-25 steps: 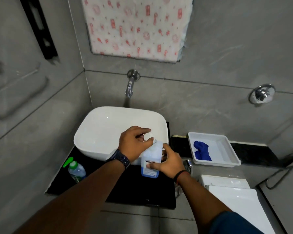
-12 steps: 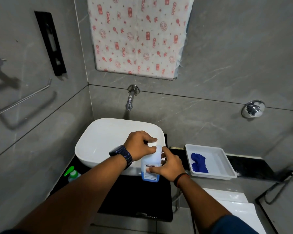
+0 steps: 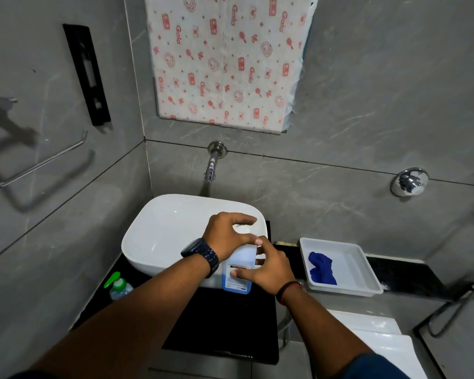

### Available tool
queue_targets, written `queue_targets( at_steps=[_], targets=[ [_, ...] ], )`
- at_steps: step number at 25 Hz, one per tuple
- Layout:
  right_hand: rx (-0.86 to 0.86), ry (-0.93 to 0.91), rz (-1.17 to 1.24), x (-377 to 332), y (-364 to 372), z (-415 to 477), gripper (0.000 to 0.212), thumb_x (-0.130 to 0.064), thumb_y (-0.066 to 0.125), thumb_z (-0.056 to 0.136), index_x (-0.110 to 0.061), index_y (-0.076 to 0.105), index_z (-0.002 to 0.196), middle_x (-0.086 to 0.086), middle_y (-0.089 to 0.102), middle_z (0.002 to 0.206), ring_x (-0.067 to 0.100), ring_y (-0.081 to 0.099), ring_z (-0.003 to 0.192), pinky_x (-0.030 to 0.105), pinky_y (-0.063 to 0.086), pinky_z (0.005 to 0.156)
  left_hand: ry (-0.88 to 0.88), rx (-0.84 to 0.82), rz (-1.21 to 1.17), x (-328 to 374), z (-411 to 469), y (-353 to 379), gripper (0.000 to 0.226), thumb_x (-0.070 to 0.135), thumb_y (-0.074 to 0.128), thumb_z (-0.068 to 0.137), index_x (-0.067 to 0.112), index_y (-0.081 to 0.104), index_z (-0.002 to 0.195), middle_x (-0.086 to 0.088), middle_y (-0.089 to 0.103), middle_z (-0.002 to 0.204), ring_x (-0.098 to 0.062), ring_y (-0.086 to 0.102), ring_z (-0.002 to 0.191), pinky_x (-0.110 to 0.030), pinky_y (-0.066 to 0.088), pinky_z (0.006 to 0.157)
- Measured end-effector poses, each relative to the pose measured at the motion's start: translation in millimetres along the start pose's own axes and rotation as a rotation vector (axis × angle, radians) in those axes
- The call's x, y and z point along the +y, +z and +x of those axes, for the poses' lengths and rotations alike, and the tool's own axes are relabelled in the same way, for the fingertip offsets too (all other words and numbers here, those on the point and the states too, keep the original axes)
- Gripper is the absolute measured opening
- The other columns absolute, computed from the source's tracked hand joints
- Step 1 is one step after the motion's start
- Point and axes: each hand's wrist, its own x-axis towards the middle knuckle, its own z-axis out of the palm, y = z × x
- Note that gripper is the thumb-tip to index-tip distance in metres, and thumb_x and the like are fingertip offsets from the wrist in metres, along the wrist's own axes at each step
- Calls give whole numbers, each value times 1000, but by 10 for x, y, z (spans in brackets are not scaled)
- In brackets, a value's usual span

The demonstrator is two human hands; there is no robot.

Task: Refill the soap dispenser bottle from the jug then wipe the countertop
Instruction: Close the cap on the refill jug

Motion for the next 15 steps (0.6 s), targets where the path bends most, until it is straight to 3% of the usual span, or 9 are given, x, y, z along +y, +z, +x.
queue_targets(
  at_steps=[3, 7, 9, 10, 12, 15],
  targets=[
    [12, 19, -6, 4, -29, 2, 82, -69, 81, 40, -42, 46, 109, -10, 64, 99, 9, 64, 85, 27, 58, 74, -77, 59, -59, -116, -21, -126, 45, 29, 90, 47, 24, 72, 87, 15, 69, 86, -1, 62, 84, -13, 48, 75],
    [17, 60, -24, 50, -78, -4, 83, -69, 81, 41, -37, 47, 110, -6, 64, 105, 13, 64, 90, 33, 57, 78, -99, 153, -34, -245, -65, -218, 18, 15, 80, 65, 27, 72, 76, 17, 68, 72, -3, 63, 68, -19, 53, 72],
    [11, 61, -43, 49, -73, -12, 83, -68, 82, 40, -36, 48, 109, -6, 65, 103, 13, 64, 88, 33, 58, 77, -95, 143, -32, -220, -100, -201, 11, 29, 80, 63, 30, 71, 70, 19, 67, 66, 0, 60, 63, -17, 52, 67],
    [7, 61, -45, 38, -60, -16, 82, -68, 82, 40, -36, 49, 108, -6, 66, 102, 12, 64, 87, 33, 58, 76, -87, 122, -13, -192, -112, -184, 20, 41, 82, 57, 30, 71, 70, 19, 67, 65, 1, 59, 64, -16, 51, 64],
    [-8, 60, -40, 7, -28, -16, 79, -68, 82, 40, -35, 49, 104, -6, 66, 100, 10, 64, 86, 32, 58, 75, -59, 77, 70, -143, -118, -131, 43, 57, 81, 47, 28, 72, 77, 17, 67, 75, -1, 59, 69, -16, 48, 63],
    [-32, 58, -9, -37, -3, -17, 79, -68, 82, 42, -35, 49, 105, -6, 66, 103, 11, 64, 89, 32, 58, 77, -28, 36, 149, -95, -97, -91, 43, 44, 83, 57, 26, 71, 94, 9, 68, 95, -6, 57, 76, -19, 47, 68]
  ],
)
